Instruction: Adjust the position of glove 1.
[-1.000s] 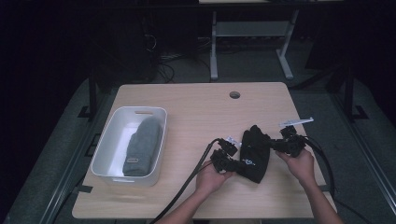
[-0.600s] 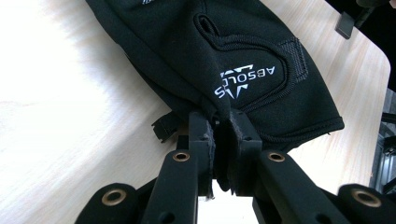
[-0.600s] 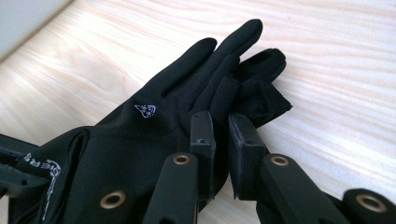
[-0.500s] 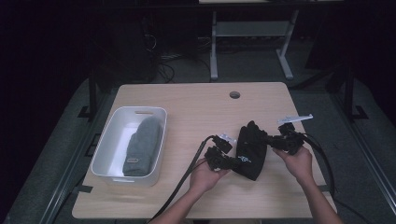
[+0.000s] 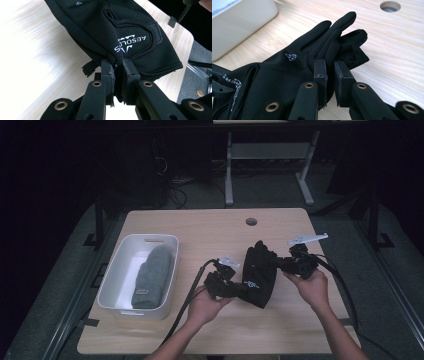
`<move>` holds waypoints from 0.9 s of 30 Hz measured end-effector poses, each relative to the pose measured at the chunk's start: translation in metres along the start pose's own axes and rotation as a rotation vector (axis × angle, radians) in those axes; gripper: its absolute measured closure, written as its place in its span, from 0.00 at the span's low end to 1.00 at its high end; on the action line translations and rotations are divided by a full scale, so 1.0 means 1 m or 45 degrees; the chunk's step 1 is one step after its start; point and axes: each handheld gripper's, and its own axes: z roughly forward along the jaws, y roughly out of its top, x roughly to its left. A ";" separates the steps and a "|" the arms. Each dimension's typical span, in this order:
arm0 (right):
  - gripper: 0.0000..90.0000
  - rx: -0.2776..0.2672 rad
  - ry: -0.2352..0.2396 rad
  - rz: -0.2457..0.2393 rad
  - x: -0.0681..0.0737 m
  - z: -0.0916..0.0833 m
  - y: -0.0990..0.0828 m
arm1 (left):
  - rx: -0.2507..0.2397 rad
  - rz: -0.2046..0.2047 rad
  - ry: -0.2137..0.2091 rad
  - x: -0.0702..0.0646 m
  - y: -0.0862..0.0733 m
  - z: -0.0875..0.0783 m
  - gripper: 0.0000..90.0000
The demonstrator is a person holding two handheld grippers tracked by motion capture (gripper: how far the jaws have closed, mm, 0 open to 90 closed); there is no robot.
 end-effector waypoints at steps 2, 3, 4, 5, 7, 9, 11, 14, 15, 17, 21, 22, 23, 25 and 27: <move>0.90 -0.009 0.007 -0.008 0.004 -0.001 0.004 | -0.009 -0.001 0.002 0.001 0.000 -0.006 0.91; 0.90 -0.014 0.009 -0.009 0.005 -0.001 0.006 | -0.011 0.002 0.005 0.001 0.000 -0.008 0.91; 0.90 -0.018 0.013 -0.013 0.007 -0.001 0.009 | -0.013 0.002 0.008 0.001 0.000 -0.011 0.91; 0.90 -0.027 0.018 -0.018 0.011 -0.001 0.013 | -0.020 0.006 0.018 0.002 0.000 -0.017 0.91; 0.90 -0.037 0.023 -0.026 0.014 -0.001 0.017 | -0.028 0.008 0.024 0.003 0.000 -0.022 0.91; 0.90 -0.055 0.039 -0.029 0.016 -0.001 0.020 | -0.034 0.008 0.028 0.004 0.000 -0.027 0.91; 0.90 -0.055 0.039 -0.029 0.018 -0.001 0.022 | -0.039 0.009 0.034 0.005 0.000 -0.030 0.91; 0.90 -0.075 0.054 -0.035 0.025 0.000 0.029 | -0.042 0.007 0.046 0.007 -0.001 -0.036 0.91; 0.90 -0.076 0.055 -0.038 0.026 0.000 0.031 | -0.046 0.011 0.054 0.008 -0.001 -0.041 0.91; 0.90 -0.080 0.057 -0.042 0.028 0.000 0.033 | -0.050 0.012 0.057 0.009 -0.001 -0.043 0.91; 0.90 -0.103 0.077 -0.051 0.035 0.001 0.042 | -0.062 0.013 0.077 0.013 -0.002 -0.055 0.91; 0.90 -0.102 0.081 -0.046 0.036 0.001 0.044 | -0.067 0.009 0.081 0.013 -0.002 -0.057 0.91; 0.90 -0.105 0.083 -0.052 0.038 0.002 0.045 | -0.067 0.009 0.081 0.013 -0.002 -0.057 0.91; 0.90 -0.116 0.089 -0.067 0.040 0.003 0.048 | -0.075 0.003 0.089 0.015 -0.003 -0.063 0.91; 0.90 -0.118 0.094 -0.060 0.043 0.003 0.052 | -0.085 0.000 0.097 0.016 -0.004 -0.066 0.91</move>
